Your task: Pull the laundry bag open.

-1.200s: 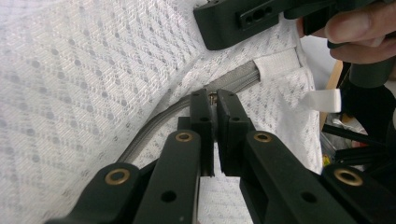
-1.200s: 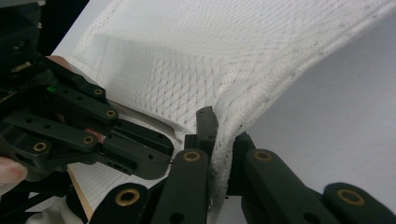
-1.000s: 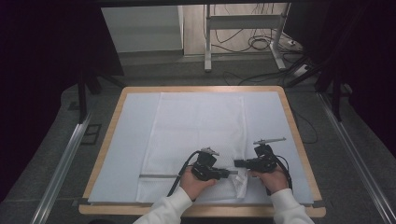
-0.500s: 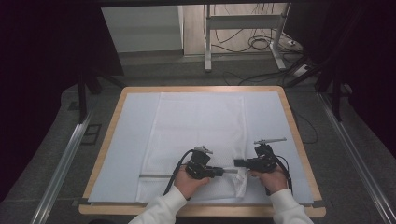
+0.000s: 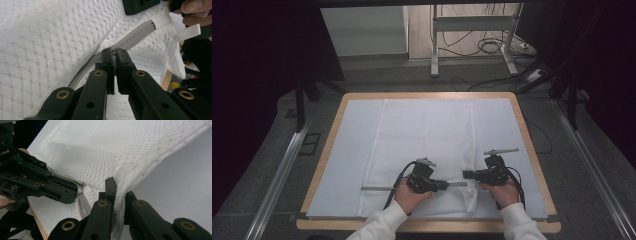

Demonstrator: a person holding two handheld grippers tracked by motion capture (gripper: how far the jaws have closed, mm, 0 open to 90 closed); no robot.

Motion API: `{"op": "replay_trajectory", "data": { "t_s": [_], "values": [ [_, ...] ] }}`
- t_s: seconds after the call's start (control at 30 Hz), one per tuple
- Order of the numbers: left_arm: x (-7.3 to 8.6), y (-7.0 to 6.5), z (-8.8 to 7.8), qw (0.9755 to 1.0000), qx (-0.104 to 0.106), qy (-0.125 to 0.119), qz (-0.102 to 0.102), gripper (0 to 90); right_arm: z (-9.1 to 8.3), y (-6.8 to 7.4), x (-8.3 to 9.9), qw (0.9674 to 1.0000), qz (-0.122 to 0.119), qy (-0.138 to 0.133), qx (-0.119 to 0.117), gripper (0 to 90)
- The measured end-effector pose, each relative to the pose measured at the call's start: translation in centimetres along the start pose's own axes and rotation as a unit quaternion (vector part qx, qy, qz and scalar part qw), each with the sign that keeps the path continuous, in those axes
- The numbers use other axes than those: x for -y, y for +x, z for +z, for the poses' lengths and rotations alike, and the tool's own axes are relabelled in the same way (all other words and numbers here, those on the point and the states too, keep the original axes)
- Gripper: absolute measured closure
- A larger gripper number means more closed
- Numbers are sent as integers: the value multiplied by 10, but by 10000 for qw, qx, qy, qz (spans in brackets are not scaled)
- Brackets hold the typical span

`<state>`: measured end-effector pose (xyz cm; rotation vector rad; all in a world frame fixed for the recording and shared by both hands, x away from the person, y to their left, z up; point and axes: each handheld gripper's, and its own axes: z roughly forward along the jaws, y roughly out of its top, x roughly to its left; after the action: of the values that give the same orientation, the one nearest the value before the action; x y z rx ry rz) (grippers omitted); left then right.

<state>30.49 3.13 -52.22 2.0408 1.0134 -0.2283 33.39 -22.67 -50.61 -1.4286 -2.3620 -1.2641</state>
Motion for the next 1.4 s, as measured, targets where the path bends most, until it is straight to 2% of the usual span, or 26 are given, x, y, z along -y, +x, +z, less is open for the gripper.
{"op": "replay_trajectory", "data": {
  "t_s": [0.57, 0.73, 1.07, 1.4],
  "values": [
    [2, 8, -6, 9999, -39, -31, -110, 870, 1, 0, 0, 10000, 22, 11, -18, 882],
    [6, 12, -7, 9998, -123, 16, -130, 870, 1, -2, 0, 10000, 14, 3, 50, 883],
    [11, 18, -18, 9996, -130, -40, -229, 870, 2, -2, 1, 10000, 20, 20, 20, 882],
    [15, 20, -25, 9996, -217, -23, -202, 869, 2, -1, 1, 10000, 0, 35, 45, 882]
  ]
}}
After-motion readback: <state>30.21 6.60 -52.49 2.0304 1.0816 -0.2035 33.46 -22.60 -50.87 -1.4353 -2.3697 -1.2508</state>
